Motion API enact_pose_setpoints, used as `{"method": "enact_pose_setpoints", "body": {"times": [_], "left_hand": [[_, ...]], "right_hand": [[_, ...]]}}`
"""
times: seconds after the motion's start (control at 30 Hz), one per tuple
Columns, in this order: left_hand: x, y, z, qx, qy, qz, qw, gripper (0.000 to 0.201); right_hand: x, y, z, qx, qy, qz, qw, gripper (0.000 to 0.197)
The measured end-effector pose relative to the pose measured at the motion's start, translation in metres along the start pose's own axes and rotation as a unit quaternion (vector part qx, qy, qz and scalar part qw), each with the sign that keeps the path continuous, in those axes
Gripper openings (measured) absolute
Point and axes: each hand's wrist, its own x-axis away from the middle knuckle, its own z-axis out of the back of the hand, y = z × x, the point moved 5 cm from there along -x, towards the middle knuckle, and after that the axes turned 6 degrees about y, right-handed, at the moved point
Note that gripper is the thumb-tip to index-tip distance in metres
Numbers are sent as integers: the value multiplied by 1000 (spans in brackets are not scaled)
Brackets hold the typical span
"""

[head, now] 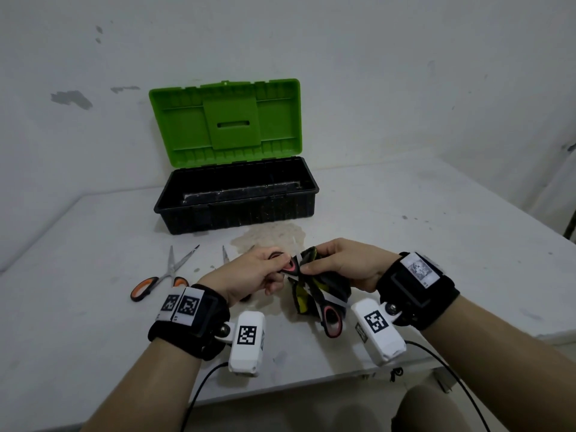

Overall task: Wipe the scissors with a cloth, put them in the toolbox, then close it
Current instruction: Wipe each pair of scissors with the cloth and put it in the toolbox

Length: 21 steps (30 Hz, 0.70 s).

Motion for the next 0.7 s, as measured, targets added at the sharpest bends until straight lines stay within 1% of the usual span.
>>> {"method": "enact_pose_setpoints", "body": {"times": [0.07,0.13,0.2,0.27,0.33,0.4,0.47,0.53,0.6,0.7], "left_hand": [[1,-1,-6,-11,-23,5,1000,22],[4,-6,-13,-2,-41,11,999,22],[6,-10,-14,19,-37,17,999,21],[7,-11,-8,40,-9,23,999,22],[8,-10,0,63,26,30,997,23],[6,-7,4,78,36,30,996,25],[5,-4,1,76,31,23,996,24],[4,-1,-2,67,29,19,997,24],[3,1,-5,55,30,17,998,24],[3,-1,-7,38,18,17,999,24]], "right_hand": [[-2,-5,4,-52,25,14,998,26],[-4,-16,15,-77,66,35,994,19],[-1,-25,30,-91,108,51,989,14],[3,-26,43,-90,132,57,986,20],[7,-19,45,-54,121,46,990,31],[9,-11,34,-15,86,31,996,33],[9,-6,19,14,48,24,998,29],[9,-5,10,44,27,27,998,22],[8,-6,5,64,22,24,997,13],[5,-4,3,89,20,7,996,14]]}}
